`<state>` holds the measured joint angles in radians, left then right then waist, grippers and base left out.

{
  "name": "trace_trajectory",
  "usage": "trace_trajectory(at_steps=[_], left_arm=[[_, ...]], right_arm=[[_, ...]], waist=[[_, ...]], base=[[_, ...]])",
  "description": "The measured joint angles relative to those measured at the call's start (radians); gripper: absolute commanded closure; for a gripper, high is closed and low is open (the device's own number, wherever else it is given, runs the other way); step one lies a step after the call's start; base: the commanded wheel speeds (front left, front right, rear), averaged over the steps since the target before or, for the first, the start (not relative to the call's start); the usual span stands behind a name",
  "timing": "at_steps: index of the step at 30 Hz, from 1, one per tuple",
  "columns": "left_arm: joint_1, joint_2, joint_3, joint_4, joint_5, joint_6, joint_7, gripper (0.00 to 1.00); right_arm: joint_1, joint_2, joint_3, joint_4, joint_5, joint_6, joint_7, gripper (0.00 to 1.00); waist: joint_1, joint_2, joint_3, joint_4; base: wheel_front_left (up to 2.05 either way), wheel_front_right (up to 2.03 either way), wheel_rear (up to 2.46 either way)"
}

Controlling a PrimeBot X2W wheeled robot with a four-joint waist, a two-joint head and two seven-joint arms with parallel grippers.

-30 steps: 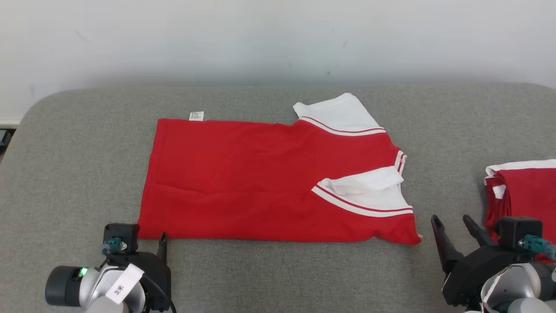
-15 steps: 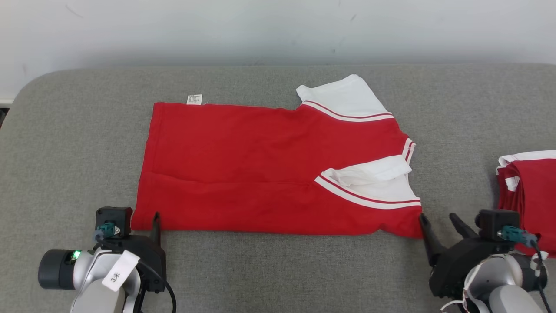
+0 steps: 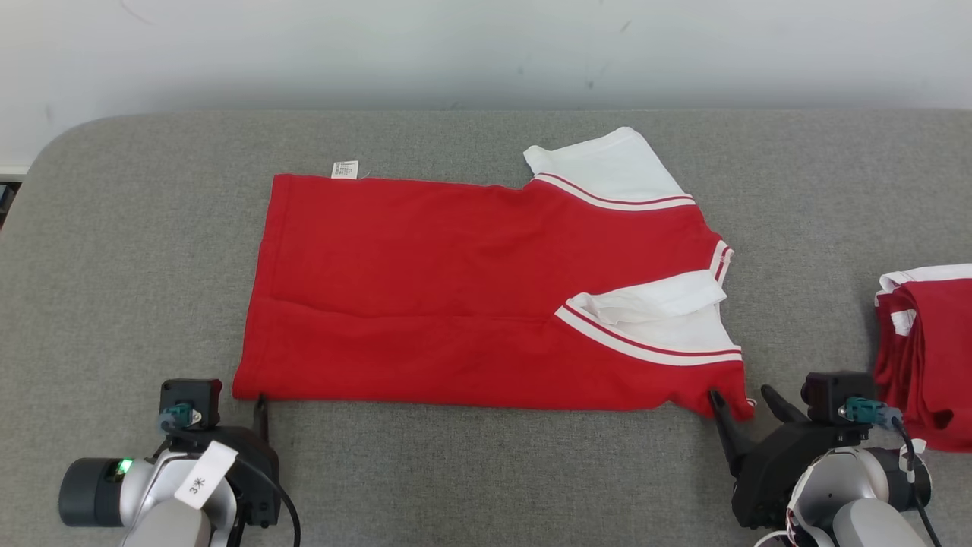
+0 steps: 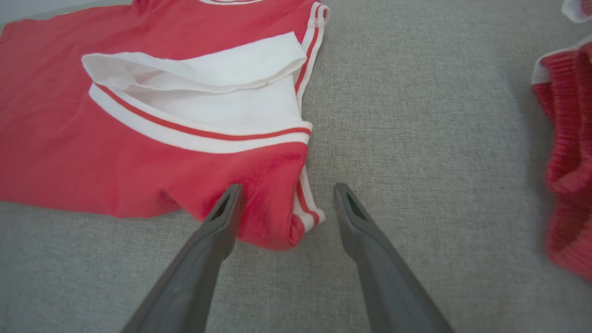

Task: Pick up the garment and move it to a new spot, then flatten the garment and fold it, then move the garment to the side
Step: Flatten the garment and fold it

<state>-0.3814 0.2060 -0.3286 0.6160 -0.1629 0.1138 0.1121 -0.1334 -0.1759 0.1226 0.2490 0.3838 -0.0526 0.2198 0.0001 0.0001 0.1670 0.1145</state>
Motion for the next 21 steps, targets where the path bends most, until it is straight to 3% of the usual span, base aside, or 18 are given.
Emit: trace_trajectory(at_steps=[9, 10, 12, 13, 14, 16, 17, 21], left_arm=[[-0.035, 0.003, 0.026, 0.046, -0.04, -0.019, -0.009, 0.0], [-0.037, 0.002, 0.026, 0.049, -0.041, -0.021, -0.009, 0.13], [-0.037, 0.001, 0.027, 0.055, -0.047, -0.027, -0.009, 0.23], [-0.038, 0.0, 0.027, 0.059, -0.049, -0.028, -0.009, 0.33], [-0.039, -0.002, 0.027, 0.063, -0.05, -0.035, -0.009, 0.47], [-0.043, -0.005, 0.027, 0.067, -0.05, -0.036, -0.009, 0.95], [-0.051, -0.009, 0.025, 0.072, -0.051, -0.038, -0.009, 1.0], [-0.076, -0.016, 0.024, 0.086, -0.054, -0.045, -0.009, 1.0]], right_arm=[[-0.01, 0.012, 0.022, 0.014, -0.01, 0.011, -0.002, 0.0], [-0.016, 0.012, 0.023, 0.016, -0.012, 0.012, -0.002, 0.0], [-0.022, 0.011, 0.024, 0.015, -0.016, 0.018, -0.003, 0.0], [-0.021, 0.01, 0.024, 0.015, -0.016, 0.018, -0.003, 0.0], [-0.021, 0.009, 0.026, 0.015, -0.016, 0.019, -0.003, 0.0], [-0.021, 0.006, 0.028, 0.015, -0.017, 0.019, -0.003, 0.0], [-0.021, 0.004, 0.029, 0.015, -0.018, 0.019, -0.003, 0.0], [-0.027, -0.001, 0.037, 0.019, -0.027, 0.027, -0.005, 0.0]], waist=[[0.0, 0.0, 0.005, -0.016], [0.0, 0.0, 0.007, -0.019], [-0.0001, 0.0, 0.011, -0.022], [0.0, 0.0, 0.014, -0.024], [0.0, 0.0, 0.017, -0.025], [0.0, 0.0, 0.021, -0.027], [0.0, 0.0, 0.024, -0.027], [0.0, 0.0, 0.038, -0.028]], base=[[0.0, 0.0, 0.0], [0.0, 0.0, 0.0], [0.0, 0.0, 0.0], [0.0, 0.0, 0.0], [0.0, 0.0, 0.0], [0.0, 0.0, 0.0], [0.0, 0.0, 0.0], [0.0, 0.0, 0.0]])
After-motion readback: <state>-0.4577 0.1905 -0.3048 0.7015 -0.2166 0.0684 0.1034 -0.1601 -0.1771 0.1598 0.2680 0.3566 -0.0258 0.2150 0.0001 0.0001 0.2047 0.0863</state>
